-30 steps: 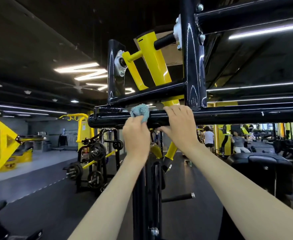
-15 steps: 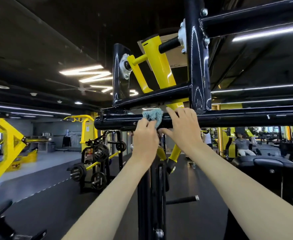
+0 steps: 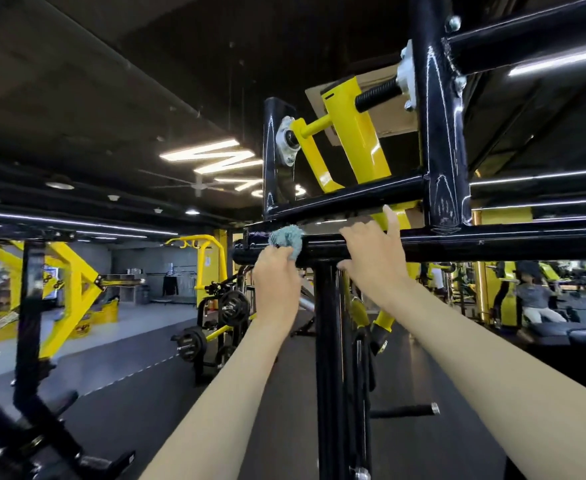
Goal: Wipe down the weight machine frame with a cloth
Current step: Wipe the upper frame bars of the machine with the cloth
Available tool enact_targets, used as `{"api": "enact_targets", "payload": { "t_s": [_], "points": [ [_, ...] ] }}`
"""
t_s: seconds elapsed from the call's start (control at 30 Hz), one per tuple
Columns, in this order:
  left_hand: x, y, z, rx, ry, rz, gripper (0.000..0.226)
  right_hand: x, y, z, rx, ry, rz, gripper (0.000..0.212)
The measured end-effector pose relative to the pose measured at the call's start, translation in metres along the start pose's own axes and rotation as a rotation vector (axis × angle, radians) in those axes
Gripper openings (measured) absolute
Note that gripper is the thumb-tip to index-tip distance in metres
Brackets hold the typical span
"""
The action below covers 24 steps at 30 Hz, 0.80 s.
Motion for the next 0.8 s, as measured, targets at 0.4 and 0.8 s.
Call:
{"api": "enact_targets", "payload": {
  "t_s": [0.4, 0.8],
  "points": [
    [0.020, 0.043, 0.013, 0.285, -0.102, -0.179, 0.018, 0.004, -0.001, 0.004, -0.028, 0.019, -0.012, 0.049],
    [0.008, 0.015, -0.012, 0.210, -0.259, -0.355, 0.034, 0.002, -0.005, 0.000, -0.049, -0.043, 0.046, 0.053]
  ]
}}
Point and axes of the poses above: each hand's wrist, its own z-axis away from the middle knuckle, its own x-axis out of the palm, y = z × x, the point moved 10 cm from there along -z, towards the middle knuckle, and after that the axes turned 10 degrees about -y, right-handed, at the moved point
